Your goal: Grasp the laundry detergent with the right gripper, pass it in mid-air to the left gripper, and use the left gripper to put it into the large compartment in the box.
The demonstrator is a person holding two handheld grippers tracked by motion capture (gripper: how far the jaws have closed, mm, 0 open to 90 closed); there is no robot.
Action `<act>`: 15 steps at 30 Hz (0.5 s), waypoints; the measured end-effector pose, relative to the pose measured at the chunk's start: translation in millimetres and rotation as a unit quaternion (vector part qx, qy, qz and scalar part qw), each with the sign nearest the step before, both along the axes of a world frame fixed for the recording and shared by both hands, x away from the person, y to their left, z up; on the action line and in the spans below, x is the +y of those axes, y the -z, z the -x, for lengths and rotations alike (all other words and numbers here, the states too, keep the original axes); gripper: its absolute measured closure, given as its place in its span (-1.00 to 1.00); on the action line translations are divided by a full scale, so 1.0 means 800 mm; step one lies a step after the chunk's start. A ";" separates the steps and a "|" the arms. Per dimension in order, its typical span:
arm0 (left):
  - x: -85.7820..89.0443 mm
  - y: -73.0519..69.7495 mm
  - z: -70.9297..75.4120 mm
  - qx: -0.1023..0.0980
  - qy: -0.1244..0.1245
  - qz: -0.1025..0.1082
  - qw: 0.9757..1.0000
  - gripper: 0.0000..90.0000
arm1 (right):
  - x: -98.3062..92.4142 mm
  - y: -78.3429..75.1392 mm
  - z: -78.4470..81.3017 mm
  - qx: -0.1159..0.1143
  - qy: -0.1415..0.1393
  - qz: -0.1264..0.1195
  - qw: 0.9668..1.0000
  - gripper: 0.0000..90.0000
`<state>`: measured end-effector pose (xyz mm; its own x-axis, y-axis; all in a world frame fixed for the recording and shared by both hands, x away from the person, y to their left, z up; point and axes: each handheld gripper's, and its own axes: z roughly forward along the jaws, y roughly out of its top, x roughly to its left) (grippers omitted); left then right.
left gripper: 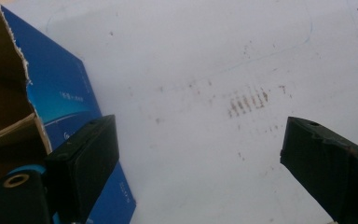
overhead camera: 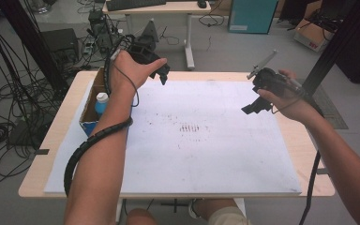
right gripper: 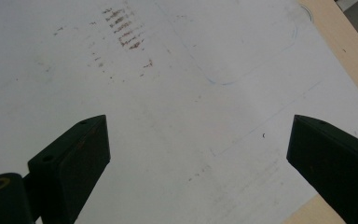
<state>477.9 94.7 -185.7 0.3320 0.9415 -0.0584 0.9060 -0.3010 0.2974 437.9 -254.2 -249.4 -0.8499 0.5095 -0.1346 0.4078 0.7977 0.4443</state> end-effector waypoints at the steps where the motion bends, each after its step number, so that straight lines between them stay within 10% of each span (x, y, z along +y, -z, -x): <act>1: -0.003 0.000 -0.002 -0.002 0.000 0.000 1.000 -0.74 | 0.000 0.000 -0.001 0.001 -0.002 0.001 1.000 -0.87; 15: -0.010 0.009 -0.015 -0.003 0.001 -0.003 1.000 -0.74 | 0.002 -0.003 -0.008 -0.004 -0.007 -0.002 1.000 -0.87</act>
<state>489.6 86.7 -193.1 0.3344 0.9411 -0.0510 0.9035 -0.3047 0.3013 444.4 -252.7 -247.2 -0.8560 0.4980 -0.1389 0.3933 0.8016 0.4504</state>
